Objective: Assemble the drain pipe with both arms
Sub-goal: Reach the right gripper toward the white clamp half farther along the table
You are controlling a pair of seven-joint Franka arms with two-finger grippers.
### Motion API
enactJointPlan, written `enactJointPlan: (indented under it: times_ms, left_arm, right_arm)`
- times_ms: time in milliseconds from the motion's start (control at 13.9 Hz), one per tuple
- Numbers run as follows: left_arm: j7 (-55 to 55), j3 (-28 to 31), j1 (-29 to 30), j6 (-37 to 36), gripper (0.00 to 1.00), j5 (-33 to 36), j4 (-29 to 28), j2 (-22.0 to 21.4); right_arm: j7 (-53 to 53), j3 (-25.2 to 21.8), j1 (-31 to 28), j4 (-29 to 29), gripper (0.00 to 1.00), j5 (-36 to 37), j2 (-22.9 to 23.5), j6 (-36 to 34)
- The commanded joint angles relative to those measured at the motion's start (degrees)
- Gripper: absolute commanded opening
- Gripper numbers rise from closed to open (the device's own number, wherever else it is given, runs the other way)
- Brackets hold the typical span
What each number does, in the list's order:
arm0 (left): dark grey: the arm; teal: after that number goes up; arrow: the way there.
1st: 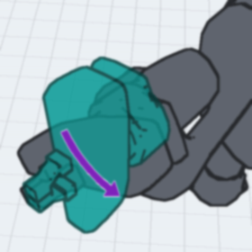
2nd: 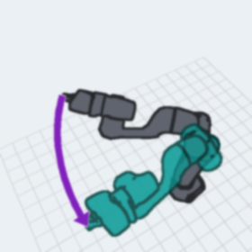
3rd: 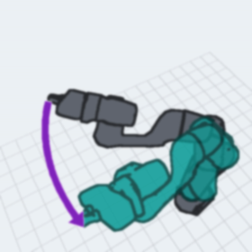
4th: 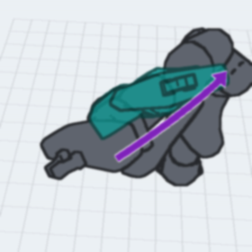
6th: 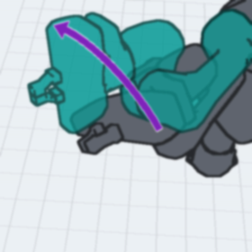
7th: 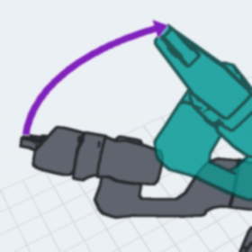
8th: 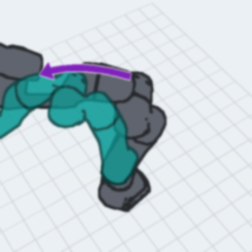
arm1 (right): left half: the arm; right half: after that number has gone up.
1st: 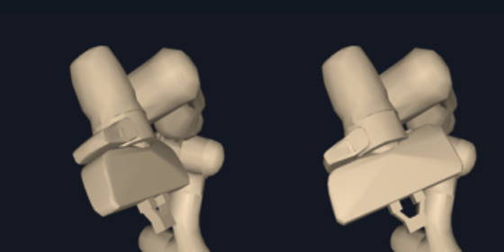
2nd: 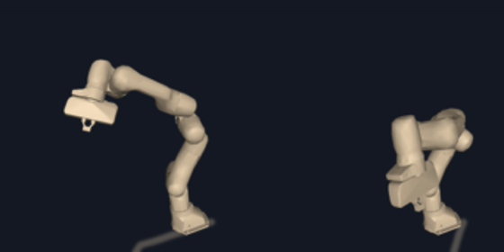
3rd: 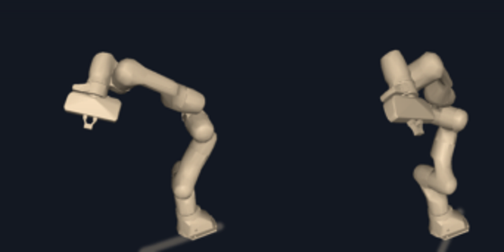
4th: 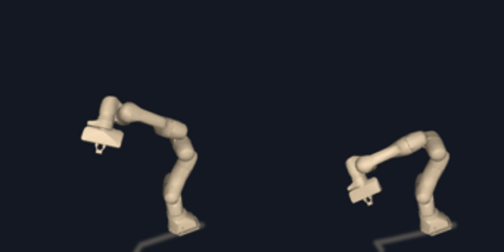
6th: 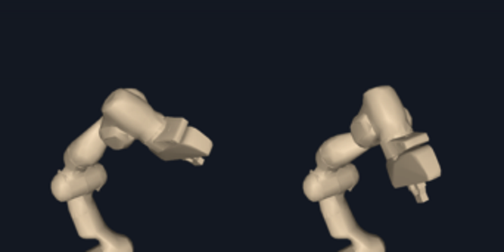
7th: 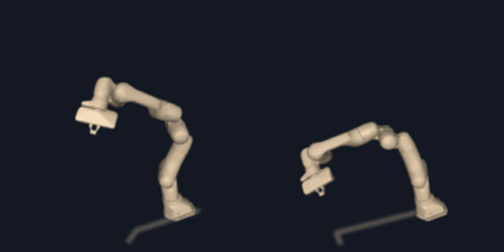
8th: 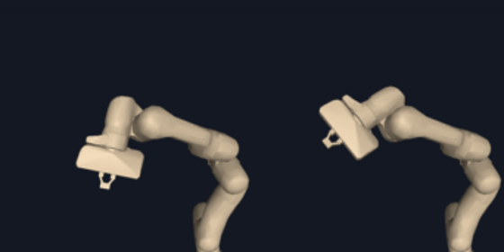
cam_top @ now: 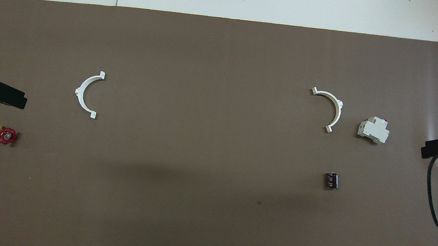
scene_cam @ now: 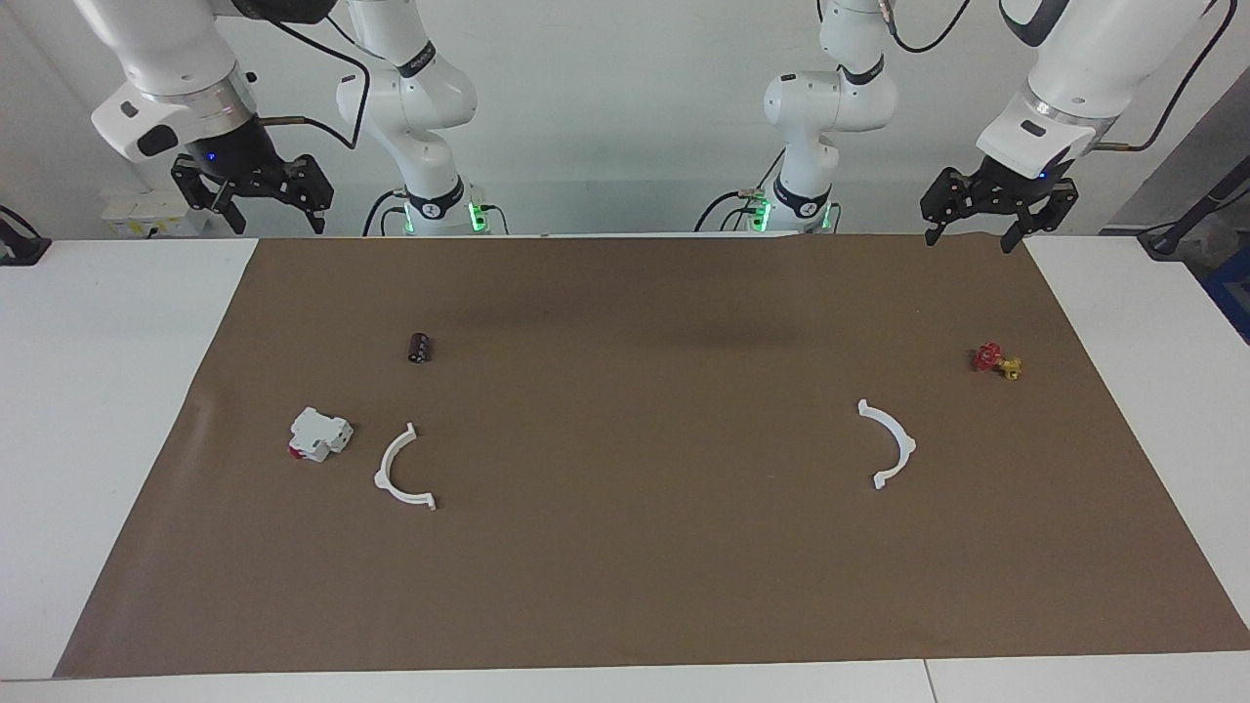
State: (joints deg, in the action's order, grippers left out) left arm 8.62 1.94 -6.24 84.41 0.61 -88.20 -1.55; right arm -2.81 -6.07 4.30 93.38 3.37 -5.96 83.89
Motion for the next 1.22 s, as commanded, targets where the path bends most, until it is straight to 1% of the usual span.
enactJointPlan:
  times_ms: [0, 287, 430, 502, 645, 789, 1076, 1147]
  left_arm:
    - [-0.63, -0.18, 0.27, 1.29, 1.0, 0.8, -2.24, -1.79]
    - [-0.63, -0.18, 0.27, 1.29, 1.0, 0.89, -2.24, -1.79]
    - [-0.63, -0.18, 0.27, 1.29, 1.0, 0.89, -2.24, -1.79]
    - [-0.63, -0.18, 0.27, 1.29, 1.0, 0.89, -2.24, -1.79]
    - [-0.63, -0.18, 0.27, 1.29, 1.0, 0.89, -2.24, -1.79]
    - [-0.63, -0.18, 0.27, 1.29, 1.0, 0.89, -2.24, -1.79]
    - [-0.63, -0.18, 0.27, 1.29, 1.0, 0.89, -2.24, -1.79]
    - [-0.63, -0.18, 0.27, 1.29, 1.0, 0.89, -2.24, -1.79]
  right_arm:
    - [1.22, 0.09, -0.17, 1.98, 1.0, -1.35, -1.51, 1.45]
    - [0.78, 0.0, -0.79, 2.68, 1.0, -1.61, -1.68, 1.89]
    - [1.14, 0.0, -0.08, 4.61, 1.0, -1.7, -1.6, 6.78]
    - [1.05, 0.09, -0.08, 5.75, 1.0, -2.13, -0.73, 9.33]
    - [0.61, 0.09, -0.08, 6.81, 1.0, -4.58, 3.74, 16.88]
    - [0.35, 0.27, 0.79, 6.12, 1.0, -6.78, 9.19, 21.99]
    - [-13.33, 0.62, 2.2, 5.23, 1.0, -8.64, 21.57, 37.89]
    - [-17.11, 0.71, 2.29, 5.23, 1.0, -8.64, 23.95, 40.71]
